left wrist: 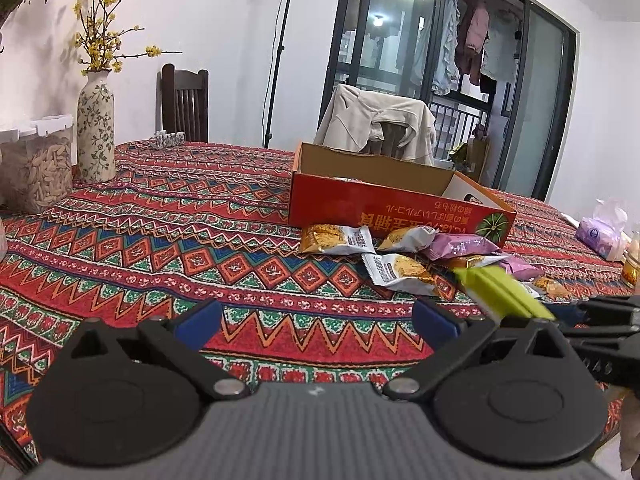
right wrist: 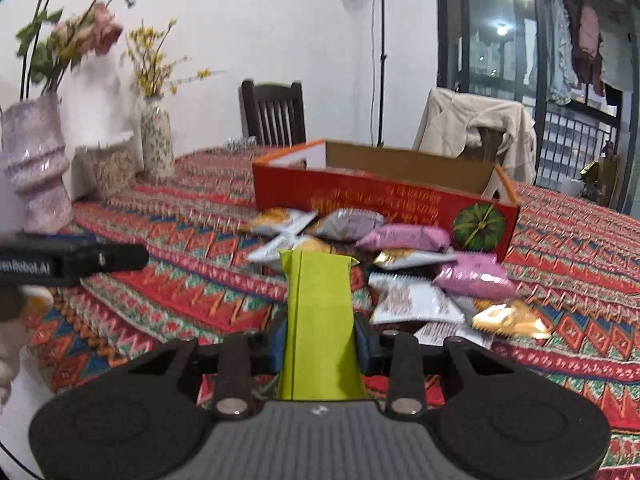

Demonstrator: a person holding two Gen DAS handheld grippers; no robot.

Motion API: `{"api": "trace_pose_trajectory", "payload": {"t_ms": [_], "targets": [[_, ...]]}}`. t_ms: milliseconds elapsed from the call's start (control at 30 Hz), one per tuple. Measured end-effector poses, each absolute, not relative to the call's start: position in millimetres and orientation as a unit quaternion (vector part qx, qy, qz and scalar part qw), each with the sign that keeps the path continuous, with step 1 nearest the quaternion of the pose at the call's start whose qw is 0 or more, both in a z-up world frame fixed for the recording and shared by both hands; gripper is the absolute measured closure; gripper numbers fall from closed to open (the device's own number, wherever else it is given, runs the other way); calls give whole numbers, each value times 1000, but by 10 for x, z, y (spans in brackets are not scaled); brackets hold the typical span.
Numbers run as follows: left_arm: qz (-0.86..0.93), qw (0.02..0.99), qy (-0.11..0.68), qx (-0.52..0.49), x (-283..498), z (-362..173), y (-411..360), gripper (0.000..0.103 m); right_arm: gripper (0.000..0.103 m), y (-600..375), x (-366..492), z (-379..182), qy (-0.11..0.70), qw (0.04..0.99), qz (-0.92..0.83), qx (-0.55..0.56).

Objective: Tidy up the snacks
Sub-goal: 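Hold the lime-green bar with the right gripper while the left gripper grasps a white cracker packet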

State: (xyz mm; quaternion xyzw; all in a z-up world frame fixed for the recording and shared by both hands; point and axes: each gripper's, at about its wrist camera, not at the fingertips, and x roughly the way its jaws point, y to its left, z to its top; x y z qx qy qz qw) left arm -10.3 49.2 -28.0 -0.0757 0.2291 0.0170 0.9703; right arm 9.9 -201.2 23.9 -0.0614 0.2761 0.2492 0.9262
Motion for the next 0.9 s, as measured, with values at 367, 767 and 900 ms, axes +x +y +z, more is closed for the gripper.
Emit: {"api": "trace_pose_trajectory", "payload": {"t_ms": [367,767,900], "targets": [[7,968,240,-75,117,-171,327,0,71,-2342,290,540,239,947,215,-23],[2,961,267,-71,506,-136,133,0,71,-2762,593,623,235,956,175,3],[2,958,277,-71,656,-148,99,0,71,-2892,707,609,235,958,162,11]]}}
